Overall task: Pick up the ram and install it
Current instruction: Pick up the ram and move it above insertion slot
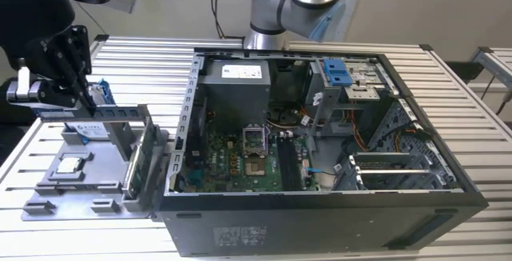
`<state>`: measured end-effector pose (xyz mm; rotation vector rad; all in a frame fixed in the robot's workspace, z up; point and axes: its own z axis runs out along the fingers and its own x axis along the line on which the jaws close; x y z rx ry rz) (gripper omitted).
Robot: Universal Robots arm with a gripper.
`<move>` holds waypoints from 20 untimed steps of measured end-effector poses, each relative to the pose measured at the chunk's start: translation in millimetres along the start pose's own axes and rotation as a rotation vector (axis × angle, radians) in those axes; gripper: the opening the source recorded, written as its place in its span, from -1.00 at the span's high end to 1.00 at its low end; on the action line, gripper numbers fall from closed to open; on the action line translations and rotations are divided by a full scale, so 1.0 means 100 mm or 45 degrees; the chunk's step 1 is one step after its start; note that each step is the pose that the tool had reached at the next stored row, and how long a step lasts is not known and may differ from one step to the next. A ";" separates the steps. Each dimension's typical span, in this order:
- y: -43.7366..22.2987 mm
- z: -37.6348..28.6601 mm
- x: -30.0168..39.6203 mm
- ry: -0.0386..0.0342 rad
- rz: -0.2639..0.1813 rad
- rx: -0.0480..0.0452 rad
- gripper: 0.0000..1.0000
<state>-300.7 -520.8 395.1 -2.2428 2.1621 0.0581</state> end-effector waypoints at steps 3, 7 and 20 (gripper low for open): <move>-0.035 0.000 0.001 0.0000 0.000 0.000 0.72; -0.089 0.000 0.003 -0.0001 0.000 0.000 0.72; -0.284 -0.002 0.008 0.0000 0.000 -0.001 0.72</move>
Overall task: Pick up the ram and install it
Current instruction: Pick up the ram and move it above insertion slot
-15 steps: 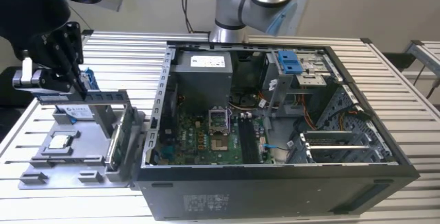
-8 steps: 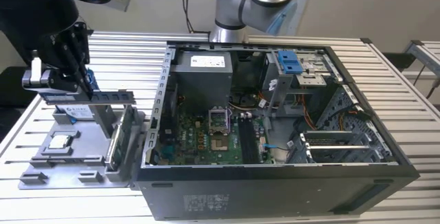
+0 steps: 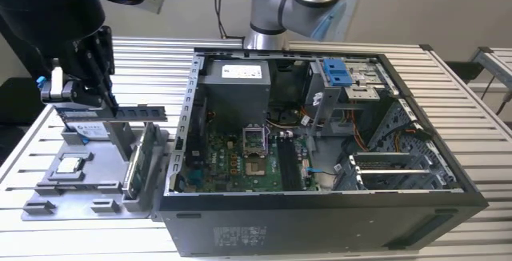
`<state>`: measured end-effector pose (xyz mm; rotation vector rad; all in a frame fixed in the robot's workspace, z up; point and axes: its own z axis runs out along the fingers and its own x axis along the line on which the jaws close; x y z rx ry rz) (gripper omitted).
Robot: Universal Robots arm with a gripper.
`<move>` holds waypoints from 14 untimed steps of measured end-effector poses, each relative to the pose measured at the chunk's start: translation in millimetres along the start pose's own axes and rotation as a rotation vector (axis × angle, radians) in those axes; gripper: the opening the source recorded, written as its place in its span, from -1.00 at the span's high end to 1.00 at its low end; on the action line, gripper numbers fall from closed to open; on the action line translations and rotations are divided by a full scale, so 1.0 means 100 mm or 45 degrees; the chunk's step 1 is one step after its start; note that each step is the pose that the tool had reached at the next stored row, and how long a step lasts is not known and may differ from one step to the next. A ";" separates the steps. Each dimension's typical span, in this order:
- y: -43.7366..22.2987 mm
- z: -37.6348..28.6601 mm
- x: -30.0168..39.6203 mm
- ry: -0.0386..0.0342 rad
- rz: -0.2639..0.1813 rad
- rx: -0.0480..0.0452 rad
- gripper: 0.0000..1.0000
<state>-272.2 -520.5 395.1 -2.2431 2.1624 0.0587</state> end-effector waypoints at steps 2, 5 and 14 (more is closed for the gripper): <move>-0.043 0.000 0.001 -0.0002 0.000 0.000 0.72; -0.107 -0.001 0.003 -0.0001 0.000 -0.001 0.72; -0.285 -0.003 0.009 -0.0001 0.000 -0.002 0.72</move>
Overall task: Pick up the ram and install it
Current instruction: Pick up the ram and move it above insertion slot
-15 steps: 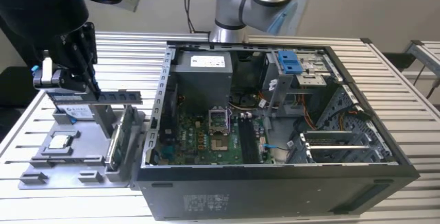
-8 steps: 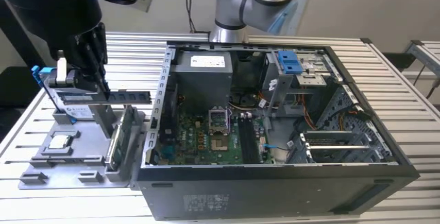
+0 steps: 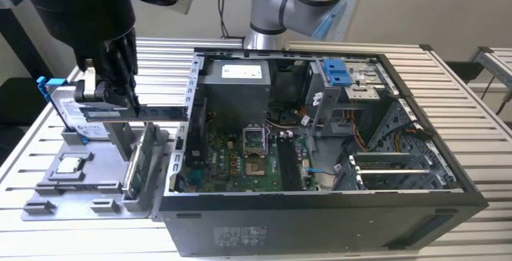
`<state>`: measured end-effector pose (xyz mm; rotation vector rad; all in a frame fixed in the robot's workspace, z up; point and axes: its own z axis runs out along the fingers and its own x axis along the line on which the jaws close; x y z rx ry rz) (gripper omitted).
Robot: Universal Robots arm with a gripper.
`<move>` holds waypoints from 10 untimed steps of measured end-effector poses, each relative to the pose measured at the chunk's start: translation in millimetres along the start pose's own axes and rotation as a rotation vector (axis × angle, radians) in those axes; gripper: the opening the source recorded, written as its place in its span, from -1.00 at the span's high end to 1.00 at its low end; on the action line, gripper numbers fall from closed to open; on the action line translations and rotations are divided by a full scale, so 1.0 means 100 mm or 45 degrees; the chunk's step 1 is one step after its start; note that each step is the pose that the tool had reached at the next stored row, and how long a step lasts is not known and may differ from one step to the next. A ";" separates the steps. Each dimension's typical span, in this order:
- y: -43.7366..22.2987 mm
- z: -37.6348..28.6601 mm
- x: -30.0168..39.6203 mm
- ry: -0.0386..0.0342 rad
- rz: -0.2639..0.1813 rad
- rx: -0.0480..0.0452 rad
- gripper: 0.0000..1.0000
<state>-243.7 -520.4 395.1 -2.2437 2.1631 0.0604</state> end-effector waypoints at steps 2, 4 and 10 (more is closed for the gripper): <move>-0.038 0.000 0.002 0.0001 0.000 0.000 0.72; -0.079 0.000 0.003 -0.0001 0.000 0.000 0.72; -0.186 -0.002 0.007 0.0000 0.000 0.000 0.72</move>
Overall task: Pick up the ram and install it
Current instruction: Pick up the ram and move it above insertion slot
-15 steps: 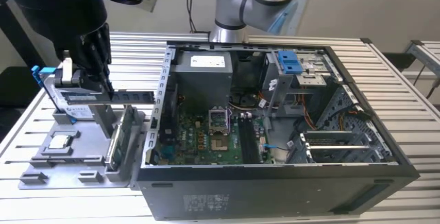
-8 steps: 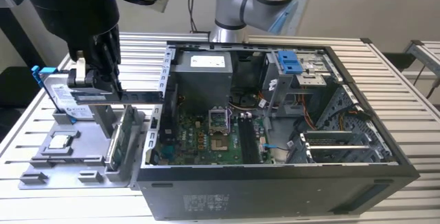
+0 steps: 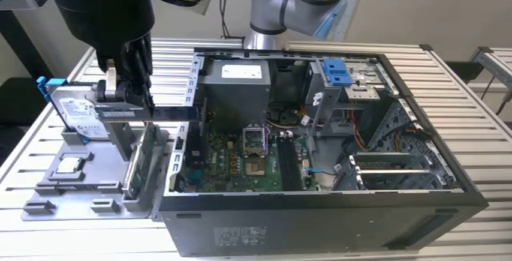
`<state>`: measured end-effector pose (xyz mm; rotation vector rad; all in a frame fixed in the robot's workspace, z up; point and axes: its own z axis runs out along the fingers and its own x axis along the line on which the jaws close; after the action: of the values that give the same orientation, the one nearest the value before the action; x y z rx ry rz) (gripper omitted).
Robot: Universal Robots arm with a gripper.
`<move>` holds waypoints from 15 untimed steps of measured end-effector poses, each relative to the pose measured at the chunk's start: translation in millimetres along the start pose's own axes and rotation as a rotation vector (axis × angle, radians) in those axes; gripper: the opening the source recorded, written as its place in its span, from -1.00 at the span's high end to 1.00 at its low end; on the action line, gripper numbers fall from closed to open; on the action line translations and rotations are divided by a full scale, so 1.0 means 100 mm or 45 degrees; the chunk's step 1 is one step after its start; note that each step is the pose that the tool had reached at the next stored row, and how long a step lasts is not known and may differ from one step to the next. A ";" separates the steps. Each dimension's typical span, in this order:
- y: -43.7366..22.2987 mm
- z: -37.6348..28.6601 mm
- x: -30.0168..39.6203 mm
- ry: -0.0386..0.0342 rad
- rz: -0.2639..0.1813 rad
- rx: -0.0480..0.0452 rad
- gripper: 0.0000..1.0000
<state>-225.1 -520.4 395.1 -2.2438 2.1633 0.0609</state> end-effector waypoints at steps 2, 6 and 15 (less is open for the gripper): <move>-0.039 -0.001 0.001 0.0001 0.000 0.000 0.72; -0.114 -0.001 0.004 0.0000 0.000 0.000 0.72; -0.266 -0.003 0.010 0.0000 0.000 0.000 0.72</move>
<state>-198.4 -520.4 395.1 -2.2440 2.1634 0.0612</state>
